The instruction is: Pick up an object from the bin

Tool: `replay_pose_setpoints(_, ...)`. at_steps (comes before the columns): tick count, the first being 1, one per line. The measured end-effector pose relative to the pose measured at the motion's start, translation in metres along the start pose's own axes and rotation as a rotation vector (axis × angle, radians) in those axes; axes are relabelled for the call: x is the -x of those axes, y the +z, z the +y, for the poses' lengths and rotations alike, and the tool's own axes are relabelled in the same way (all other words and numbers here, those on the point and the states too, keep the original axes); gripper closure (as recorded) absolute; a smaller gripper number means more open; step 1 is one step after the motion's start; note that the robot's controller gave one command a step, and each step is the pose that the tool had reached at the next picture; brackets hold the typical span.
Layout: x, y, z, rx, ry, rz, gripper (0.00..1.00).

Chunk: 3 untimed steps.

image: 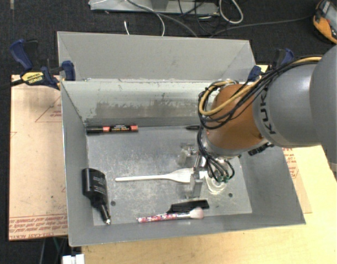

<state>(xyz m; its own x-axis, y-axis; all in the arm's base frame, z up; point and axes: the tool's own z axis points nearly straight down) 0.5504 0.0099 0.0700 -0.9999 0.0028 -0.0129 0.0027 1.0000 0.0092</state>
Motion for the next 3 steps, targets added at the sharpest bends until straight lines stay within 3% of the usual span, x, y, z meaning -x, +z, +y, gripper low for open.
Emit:
replay_pose_setpoints(1,-0.024,-0.001,0.026,-0.002,0.010,0.017,1.00)
replay_pose_setpoints(2,-0.024,-0.001,0.026,-0.002,0.011,0.017,1.00)
replay_pose_setpoints(3,-0.024,-0.026,0.026,-0.003,0.011,0.021,1.00)
